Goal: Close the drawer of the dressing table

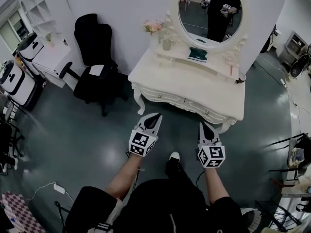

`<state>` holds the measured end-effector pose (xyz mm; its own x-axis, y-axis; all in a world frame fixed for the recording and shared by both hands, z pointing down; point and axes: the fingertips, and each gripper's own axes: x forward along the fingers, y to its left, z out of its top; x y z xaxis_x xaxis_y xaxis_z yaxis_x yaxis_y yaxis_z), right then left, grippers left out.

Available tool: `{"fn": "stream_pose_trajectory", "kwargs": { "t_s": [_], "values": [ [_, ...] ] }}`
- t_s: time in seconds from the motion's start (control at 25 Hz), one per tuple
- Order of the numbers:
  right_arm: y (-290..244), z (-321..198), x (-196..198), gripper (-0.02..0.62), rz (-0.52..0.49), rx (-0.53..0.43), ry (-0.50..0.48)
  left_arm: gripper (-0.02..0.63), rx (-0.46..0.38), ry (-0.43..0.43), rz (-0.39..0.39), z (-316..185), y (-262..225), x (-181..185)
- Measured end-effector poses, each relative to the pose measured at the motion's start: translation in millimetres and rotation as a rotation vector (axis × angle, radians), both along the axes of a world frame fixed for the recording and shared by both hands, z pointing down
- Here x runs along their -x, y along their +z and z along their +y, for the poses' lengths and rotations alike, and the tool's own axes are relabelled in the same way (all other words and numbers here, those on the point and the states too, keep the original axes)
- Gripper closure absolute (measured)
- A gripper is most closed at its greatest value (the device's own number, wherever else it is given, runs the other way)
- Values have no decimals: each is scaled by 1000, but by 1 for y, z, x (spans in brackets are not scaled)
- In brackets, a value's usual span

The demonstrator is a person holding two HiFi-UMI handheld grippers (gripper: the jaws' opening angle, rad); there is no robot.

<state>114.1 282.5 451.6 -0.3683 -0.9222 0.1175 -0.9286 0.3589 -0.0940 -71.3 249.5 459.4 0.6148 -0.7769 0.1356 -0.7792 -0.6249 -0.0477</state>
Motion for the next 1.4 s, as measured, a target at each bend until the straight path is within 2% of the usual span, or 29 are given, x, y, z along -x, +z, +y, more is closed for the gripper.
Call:
{"fn": "stream_pose_trajectory", "kwargs": {
  "t_s": [0.4,0.76,1.08,1.4],
  "values": [
    [-12,-126,-31,592,0,1,-62,606,-6,-53,1,-117,-20,-36],
    [-1,-192,-59,592,-22,30,-70,606,18,-83,-9,-176,-11,-56],
    [9,-234,-87,592,-22,49,-25,606,25,-44,11,-233,-5,-84],
    [16,-303,-97,592,-12,71,52,606,33,49,22,-315,0,-106]
  ]
}}
